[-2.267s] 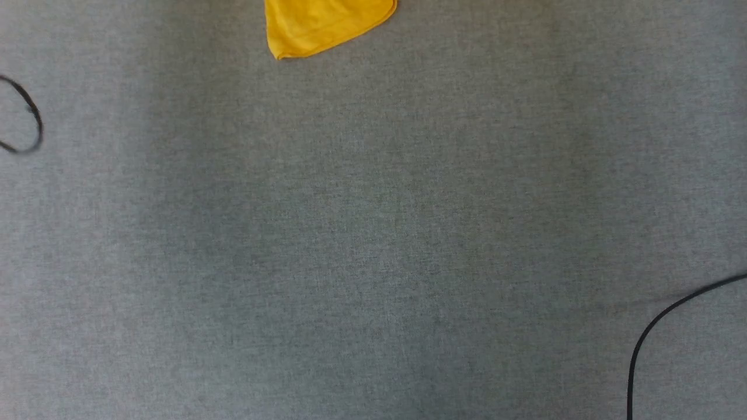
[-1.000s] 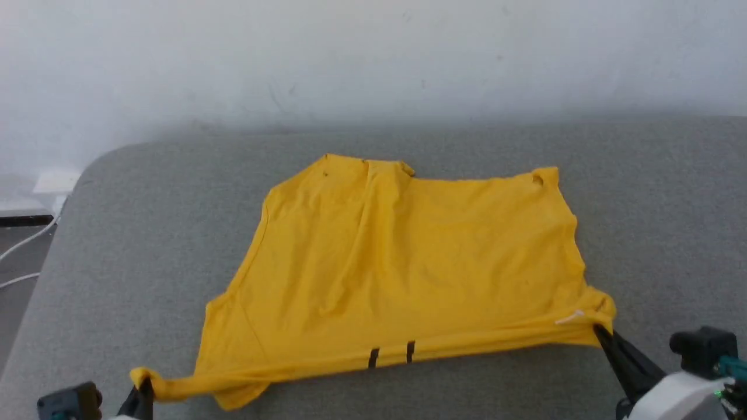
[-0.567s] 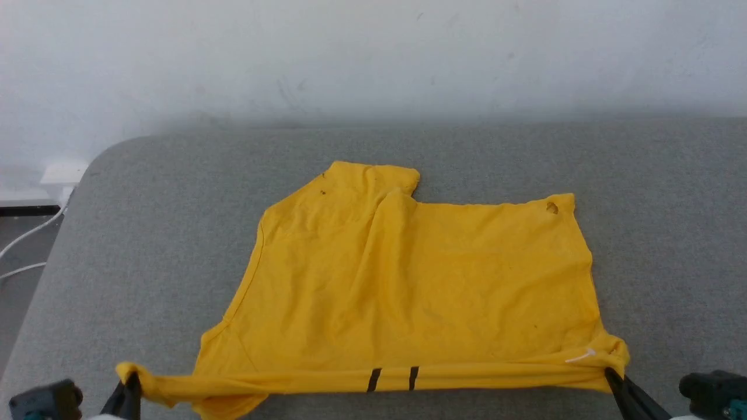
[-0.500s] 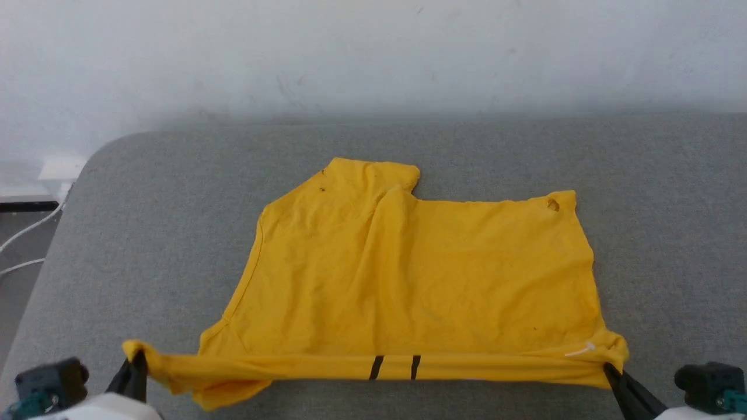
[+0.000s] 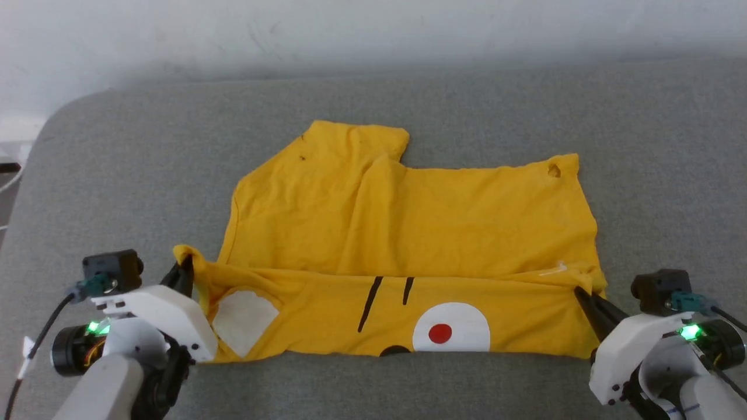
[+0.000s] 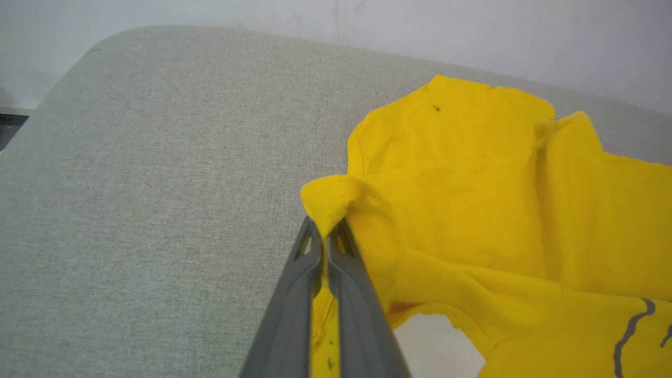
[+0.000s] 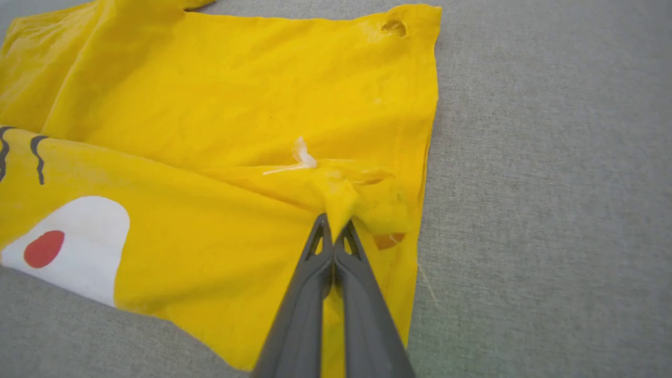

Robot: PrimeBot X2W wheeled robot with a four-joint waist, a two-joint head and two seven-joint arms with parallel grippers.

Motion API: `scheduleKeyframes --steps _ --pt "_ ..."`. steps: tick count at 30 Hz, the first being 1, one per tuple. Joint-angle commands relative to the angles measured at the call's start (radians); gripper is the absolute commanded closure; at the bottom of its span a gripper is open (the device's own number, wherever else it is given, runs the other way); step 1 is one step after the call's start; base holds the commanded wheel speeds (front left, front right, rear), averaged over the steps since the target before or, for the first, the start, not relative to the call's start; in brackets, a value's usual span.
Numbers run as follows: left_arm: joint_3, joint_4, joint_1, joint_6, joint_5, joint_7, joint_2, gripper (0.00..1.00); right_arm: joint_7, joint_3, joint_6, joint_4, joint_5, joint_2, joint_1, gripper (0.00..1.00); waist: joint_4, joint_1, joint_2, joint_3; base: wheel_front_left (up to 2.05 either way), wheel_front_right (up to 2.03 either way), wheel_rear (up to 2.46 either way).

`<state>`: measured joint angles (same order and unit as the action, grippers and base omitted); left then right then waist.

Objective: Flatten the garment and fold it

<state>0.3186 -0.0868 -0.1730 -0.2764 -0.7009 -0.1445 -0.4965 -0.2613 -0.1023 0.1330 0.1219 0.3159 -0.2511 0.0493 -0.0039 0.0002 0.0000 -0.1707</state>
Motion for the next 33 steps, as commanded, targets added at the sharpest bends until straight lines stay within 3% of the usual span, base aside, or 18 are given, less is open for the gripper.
scheduleKeyframes --steps 1,2,3,4,5,6,7,8,15,20,26,33 --pt "0.015 -0.067 -0.043 0.024 0.004 0.009 0.019 1.00 0.024 -0.015 -0.002 0.046 0.005 -0.008 0.036 1.00 -0.014 -0.0002 0.0000 -0.037 0.00 0.00 0.00" --pt "0.019 -0.098 -0.058 0.034 0.002 0.016 0.029 1.00 0.031 -0.021 -0.002 0.070 0.003 -0.012 0.050 1.00 -0.015 -0.0002 0.0000 -0.042 0.00 0.00 0.00" --pt "0.024 -0.128 -0.070 0.044 0.000 0.020 0.038 1.00 0.040 -0.027 -0.002 0.092 0.000 -0.015 0.063 0.85 -0.016 -0.0002 0.0000 -0.046 0.00 0.00 0.00" --pt "0.024 -0.128 -0.070 0.044 0.000 0.020 0.038 1.00 0.040 -0.027 -0.002 0.092 0.000 -0.015 0.063 0.85 -0.016 -0.0002 0.0000 -0.046 0.00 0.00 0.00" --pt "0.030 -0.159 -0.079 0.055 -0.006 0.020 0.048 1.00 0.053 -0.031 -0.002 0.112 -0.001 -0.015 0.074 0.66 -0.017 -0.0002 0.0000 -0.048 0.00 0.00 0.00" --pt "0.032 -0.187 -0.086 0.066 -0.015 0.021 0.058 0.78 0.067 -0.034 -0.002 0.131 0.002 -0.012 0.083 0.37 -0.018 -0.0002 0.0000 -0.048 0.00 0.00 0.00" --pt "0.033 -0.213 -0.091 0.075 -0.023 0.024 0.067 0.50 0.078 -0.039 -0.002 0.151 0.001 -0.011 0.090 0.00 -0.019 -0.0002 0.0000 -0.048 0.00 0.00 0.00" --pt "0.035 -0.237 -0.096 0.086 -0.031 0.025 0.074 0.00 0.089 -0.045 -0.002 0.167 0.002 -0.010 0.096 0.00 -0.020 -0.0002 0.0000 -0.047 0.00 0.00 0.00" --pt "0.017 -0.309 -0.108 0.121 -0.059 0.070 0.088 0.00 0.228 -0.048 -0.002 0.187 0.022 0.013 0.080 0.00 -0.018 -0.0002 0.0000 -0.007 0.00 0.00 0.00" --pt "0.003 -0.263 -0.085 0.134 -0.077 0.040 0.043 0.00 0.326 -0.010 -0.002 0.107 0.005 0.040 0.008 0.00 -0.019 -0.0002 0.0000 0.044 0.00 0.00 0.00" --pt "-0.009 -0.135 -0.045 0.134 -0.121 -0.121 -0.064 0.00 0.371 0.064 -0.002 -0.077 -0.062 0.103 -0.084 0.00 -0.030 -0.0002 0.0000 0.081 0.00 0.00 0.00" --pt "0.021 0.006 0.031 0.085 -0.174 -0.393 -0.182 0.00 0.336 0.082 -0.002 -0.284 -0.136 0.165 -0.177 0.00 -0.065 -0.0002 0.0000 0.078 0.00 0.00 0.00"
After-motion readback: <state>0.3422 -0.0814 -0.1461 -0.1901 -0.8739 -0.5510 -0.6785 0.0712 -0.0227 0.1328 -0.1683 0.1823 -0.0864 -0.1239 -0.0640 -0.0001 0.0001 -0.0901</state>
